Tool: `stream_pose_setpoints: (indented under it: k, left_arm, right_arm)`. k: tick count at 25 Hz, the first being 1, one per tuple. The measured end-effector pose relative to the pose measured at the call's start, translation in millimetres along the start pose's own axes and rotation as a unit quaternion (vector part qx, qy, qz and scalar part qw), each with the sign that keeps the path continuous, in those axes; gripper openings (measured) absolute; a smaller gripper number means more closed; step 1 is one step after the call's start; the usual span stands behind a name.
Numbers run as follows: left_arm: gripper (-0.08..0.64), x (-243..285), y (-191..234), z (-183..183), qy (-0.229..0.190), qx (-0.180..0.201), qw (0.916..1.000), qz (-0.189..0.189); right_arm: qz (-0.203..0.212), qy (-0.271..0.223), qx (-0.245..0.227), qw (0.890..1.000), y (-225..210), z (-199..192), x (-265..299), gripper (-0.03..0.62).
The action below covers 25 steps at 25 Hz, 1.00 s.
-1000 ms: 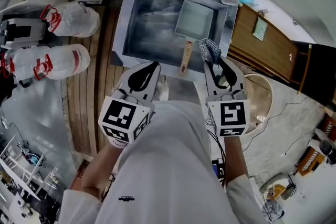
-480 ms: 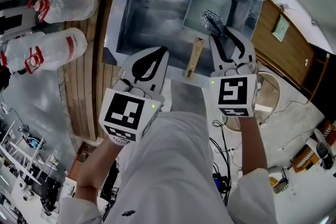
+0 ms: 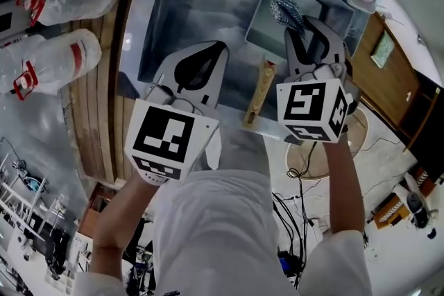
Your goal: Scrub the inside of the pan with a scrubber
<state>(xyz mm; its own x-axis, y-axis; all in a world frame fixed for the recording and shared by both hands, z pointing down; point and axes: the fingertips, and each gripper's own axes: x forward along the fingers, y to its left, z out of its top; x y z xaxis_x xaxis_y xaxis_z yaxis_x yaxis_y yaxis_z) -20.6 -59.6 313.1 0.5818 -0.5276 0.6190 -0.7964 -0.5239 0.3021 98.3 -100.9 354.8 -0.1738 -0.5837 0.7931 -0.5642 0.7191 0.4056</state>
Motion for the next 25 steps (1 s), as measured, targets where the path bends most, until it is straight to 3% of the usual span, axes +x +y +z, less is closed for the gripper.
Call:
stream_pose_setpoints:
  k: [12,25]
  left_arm:
    - [0.005,49.0,8.9,-25.3,0.015,-0.004,0.9996,-0.025]
    - [0.005,76.0,23.2,-35.2,0.027,-0.011,0.9993,-0.023]
  right_arm:
    - [-0.012,0.064,-0.041,0.997,-10.0,-22.1,67.1,0.115]
    - [-0.01,0.115,-0.063,0.991,-10.3,-46.1,117.0,0.115]
